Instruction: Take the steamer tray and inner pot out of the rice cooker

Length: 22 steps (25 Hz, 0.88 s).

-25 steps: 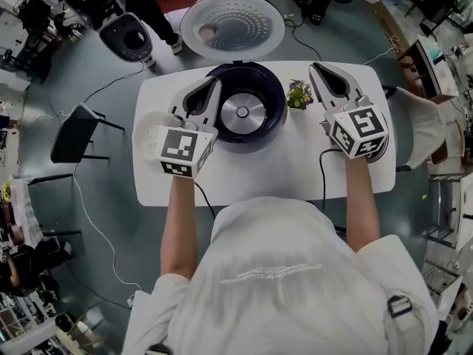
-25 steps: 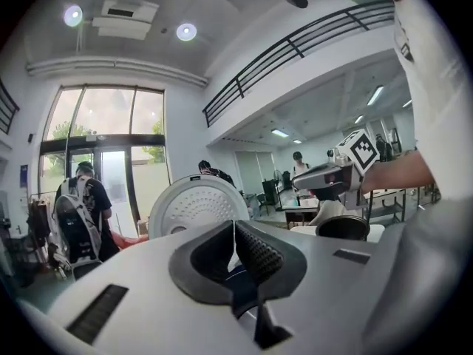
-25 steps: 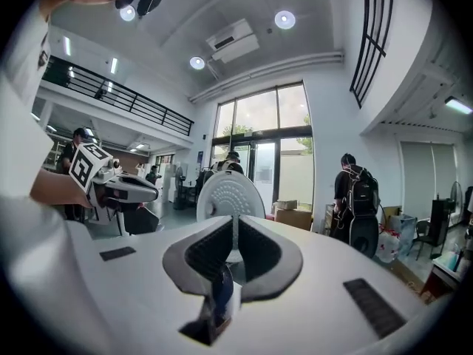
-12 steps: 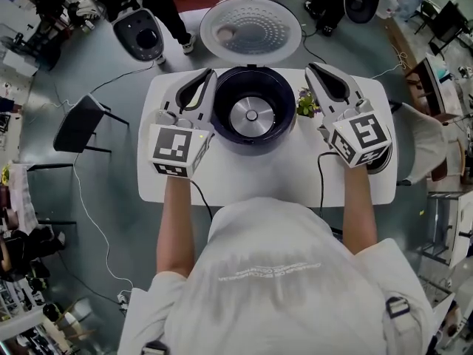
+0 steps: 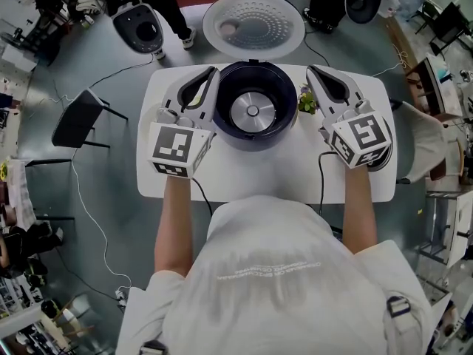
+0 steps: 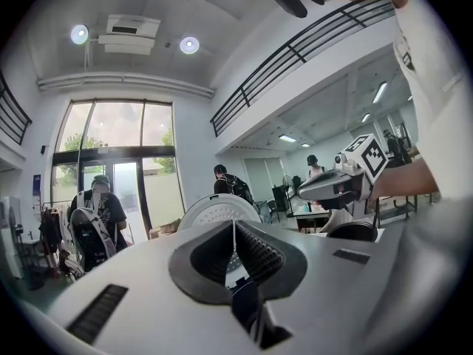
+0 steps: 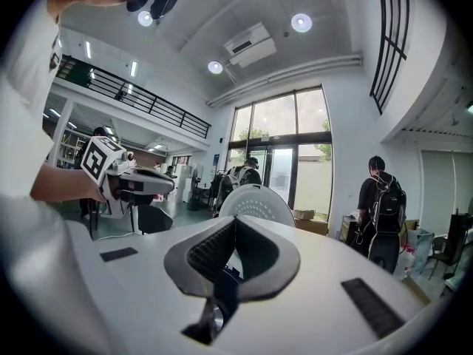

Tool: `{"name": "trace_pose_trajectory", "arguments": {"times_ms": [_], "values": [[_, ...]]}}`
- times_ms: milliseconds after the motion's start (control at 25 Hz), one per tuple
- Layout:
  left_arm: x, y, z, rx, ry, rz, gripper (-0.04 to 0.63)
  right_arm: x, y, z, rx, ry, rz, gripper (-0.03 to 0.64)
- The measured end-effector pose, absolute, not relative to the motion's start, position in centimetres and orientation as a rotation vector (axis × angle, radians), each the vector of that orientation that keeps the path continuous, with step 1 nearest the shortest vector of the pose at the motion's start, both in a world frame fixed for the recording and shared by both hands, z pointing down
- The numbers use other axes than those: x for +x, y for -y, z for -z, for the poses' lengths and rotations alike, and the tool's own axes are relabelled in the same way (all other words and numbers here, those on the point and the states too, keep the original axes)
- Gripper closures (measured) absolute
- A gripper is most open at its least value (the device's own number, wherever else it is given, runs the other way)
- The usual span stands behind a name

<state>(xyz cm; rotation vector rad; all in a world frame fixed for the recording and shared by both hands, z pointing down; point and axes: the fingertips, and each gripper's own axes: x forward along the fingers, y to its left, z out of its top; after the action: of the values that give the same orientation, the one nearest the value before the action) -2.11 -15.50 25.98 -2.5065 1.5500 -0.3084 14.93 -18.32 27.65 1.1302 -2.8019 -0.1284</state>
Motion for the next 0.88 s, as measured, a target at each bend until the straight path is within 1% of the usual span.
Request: {"name": "trace_pose_trajectory", "arguments": {"times_ms": [880], "values": [[-0.8, 15.4, -27.4, -2.537, -1.532, 0.352, 0.572, 16.0, 18.4, -28.8, 1.164, 2.777, 0.081, 0.589]]}}
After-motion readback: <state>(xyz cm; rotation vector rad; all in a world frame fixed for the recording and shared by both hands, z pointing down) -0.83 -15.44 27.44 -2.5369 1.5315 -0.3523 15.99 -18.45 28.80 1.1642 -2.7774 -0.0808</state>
